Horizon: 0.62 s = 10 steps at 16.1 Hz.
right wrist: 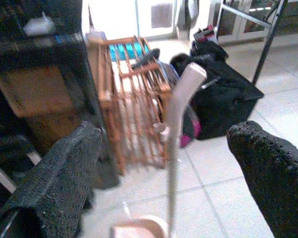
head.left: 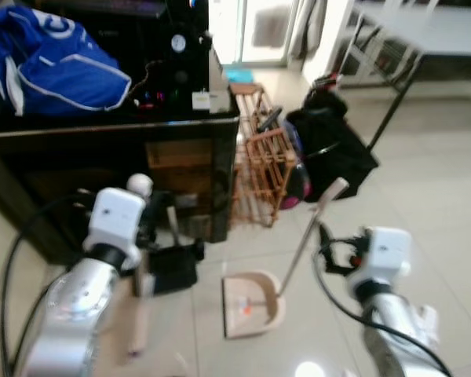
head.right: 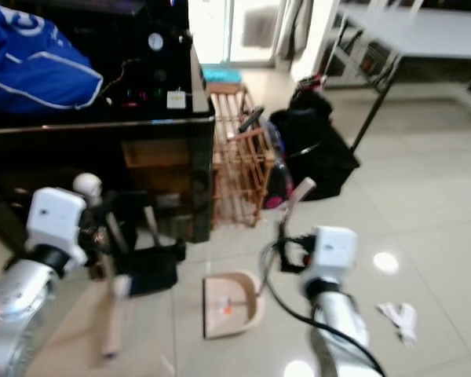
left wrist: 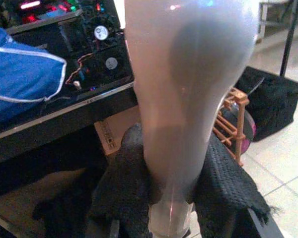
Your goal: Sweep floor
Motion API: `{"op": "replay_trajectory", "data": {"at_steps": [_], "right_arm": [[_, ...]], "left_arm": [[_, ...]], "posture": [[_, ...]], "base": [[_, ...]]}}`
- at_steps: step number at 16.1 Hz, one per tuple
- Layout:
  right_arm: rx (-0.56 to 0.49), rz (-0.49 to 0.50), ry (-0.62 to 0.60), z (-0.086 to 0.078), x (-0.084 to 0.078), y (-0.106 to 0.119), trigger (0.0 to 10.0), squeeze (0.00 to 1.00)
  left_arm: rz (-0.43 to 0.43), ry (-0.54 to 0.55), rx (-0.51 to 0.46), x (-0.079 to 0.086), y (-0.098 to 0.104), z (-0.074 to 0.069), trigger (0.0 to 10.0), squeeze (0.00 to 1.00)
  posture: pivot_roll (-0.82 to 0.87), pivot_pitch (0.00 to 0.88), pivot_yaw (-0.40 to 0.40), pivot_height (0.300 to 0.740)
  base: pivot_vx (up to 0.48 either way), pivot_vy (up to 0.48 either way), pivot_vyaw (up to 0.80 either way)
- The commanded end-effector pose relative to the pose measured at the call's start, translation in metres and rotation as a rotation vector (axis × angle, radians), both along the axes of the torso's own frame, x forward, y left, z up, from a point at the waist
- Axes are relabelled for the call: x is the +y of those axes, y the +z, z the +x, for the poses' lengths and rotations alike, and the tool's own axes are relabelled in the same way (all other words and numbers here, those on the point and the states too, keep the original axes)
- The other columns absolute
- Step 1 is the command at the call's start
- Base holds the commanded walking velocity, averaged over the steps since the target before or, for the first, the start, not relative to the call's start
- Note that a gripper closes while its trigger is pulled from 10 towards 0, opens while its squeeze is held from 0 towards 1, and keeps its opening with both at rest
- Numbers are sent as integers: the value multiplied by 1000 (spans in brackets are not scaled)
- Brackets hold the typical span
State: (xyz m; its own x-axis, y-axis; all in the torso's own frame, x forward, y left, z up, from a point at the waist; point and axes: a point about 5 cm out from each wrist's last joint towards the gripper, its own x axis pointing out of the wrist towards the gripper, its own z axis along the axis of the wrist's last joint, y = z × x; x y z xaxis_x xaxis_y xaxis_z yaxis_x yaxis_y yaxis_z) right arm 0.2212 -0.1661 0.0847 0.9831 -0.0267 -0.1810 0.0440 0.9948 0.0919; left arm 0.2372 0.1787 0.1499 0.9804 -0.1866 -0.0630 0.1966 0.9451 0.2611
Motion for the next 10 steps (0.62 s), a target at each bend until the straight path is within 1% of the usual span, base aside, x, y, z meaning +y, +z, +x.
{"op": "replay_trajectory", "data": {"at_steps": [1,3,5,7,8,9,10], "right_arm": [[-27,1,15,4,7,4,10000,0],[-25,-49,-10,7,4,2,10000,0],[-15,-68,-49,10,-1,-1,10000,0],[-3,-84,-69,12,-6,-4,10000,0],[-4,-85,-71,13,-9,-5,10000,0],[-2,-103,-83,14,-14,-6,10000,690],[1,-91,-86,14,-16,-8,10000,1000]], "left_arm": [[15,4,-42,2,9,1,10000,0],[2,14,-42,3,9,1,10000,0],[-5,21,-44,4,9,2,10000,0],[-37,19,-51,2,9,2,10000,0],[-80,14,-50,0,8,1,10000,0],[-75,11,-41,0,7,1,10000,0],[-72,12,-40,0,7,1,10000,0]], "posture": [[129,74,-44,740],[131,72,-43,740],[135,74,-44,740],[139,74,-44,740],[147,74,-44,740],[150,75,-43,740],[154,78,-43,740]], "base": [[322,0,0],[319,0,0],[321,0,0],[255,0,0],[0,0,0],[0,0,0],[0,0,0]]}}
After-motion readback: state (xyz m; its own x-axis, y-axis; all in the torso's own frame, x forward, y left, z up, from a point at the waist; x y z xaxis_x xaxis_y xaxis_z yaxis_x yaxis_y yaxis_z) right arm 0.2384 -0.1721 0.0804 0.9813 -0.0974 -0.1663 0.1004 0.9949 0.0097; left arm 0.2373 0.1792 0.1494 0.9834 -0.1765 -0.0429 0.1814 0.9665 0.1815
